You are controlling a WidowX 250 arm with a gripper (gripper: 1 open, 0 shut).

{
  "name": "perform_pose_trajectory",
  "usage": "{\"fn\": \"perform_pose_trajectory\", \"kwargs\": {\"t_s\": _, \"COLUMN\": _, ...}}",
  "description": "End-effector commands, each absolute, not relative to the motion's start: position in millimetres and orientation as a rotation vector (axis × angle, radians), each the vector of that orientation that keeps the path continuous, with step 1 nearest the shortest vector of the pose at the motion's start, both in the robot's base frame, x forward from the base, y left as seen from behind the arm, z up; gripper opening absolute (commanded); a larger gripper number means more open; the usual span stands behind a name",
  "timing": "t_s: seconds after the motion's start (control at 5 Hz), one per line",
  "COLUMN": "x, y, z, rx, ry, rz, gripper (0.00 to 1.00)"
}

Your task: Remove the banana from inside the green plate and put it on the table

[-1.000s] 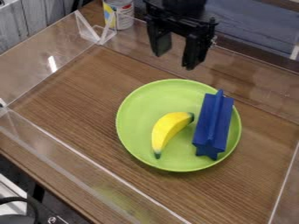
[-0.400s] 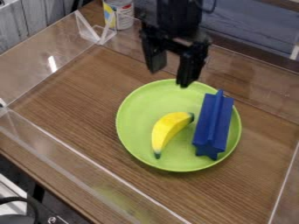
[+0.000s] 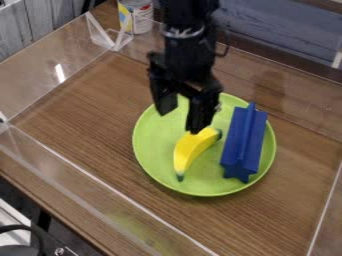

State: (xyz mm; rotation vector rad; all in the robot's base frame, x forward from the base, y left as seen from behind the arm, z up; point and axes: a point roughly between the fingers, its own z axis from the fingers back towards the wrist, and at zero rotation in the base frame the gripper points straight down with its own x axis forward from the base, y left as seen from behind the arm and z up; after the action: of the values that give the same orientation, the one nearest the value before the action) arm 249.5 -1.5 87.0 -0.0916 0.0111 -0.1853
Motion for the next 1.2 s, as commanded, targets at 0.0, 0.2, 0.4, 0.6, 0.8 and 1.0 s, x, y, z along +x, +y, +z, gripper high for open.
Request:
{"fn": "perform_pose_trajectory", "kwargs": {"t_s": 0.0, "x": 250.3, "y": 7.8, "z": 83.7, "rx": -0.082, "ry": -0.046, "rz": -0.175, "gripper": 1.0}}
{"fn": "perform_pose_trajectory", "kwargs": {"t_s": 0.2, "x": 250.3, "y": 11.9, "z": 72.3, "rx": -0.078, "ry": -0.04, "rz": -0.151, "gripper": 1.0}}
{"fn": "perform_pose_trajectory", "kwargs": {"t_s": 0.4, "x": 251.6, "y": 11.1, "z": 58.6, "rx": -0.074, "ry": -0.033, "rz": -0.138, "gripper": 1.0}}
{"fn": "perform_pose_trajectory", "kwargs": {"t_s": 0.6, "x": 254.8, "y": 7.1, "z": 45.0, "rx": -0.067, "ry": -0.031, "rz": -0.13, "gripper": 1.0}}
{"fn": "perform_pose_trajectory", "kwargs": {"t_s": 0.8, "x": 255.9, "y": 3.6, "z": 38.3, "rx": -0.063, "ry": -0.026, "rz": -0.124, "gripper": 1.0}}
{"fn": "perform_pose_trajectory", "kwargs": {"t_s": 1.0, "x": 256.8, "y": 1.3, "z": 38.8, "rx": -0.062, "ry": -0.023, "rz": -0.118, "gripper": 1.0}}
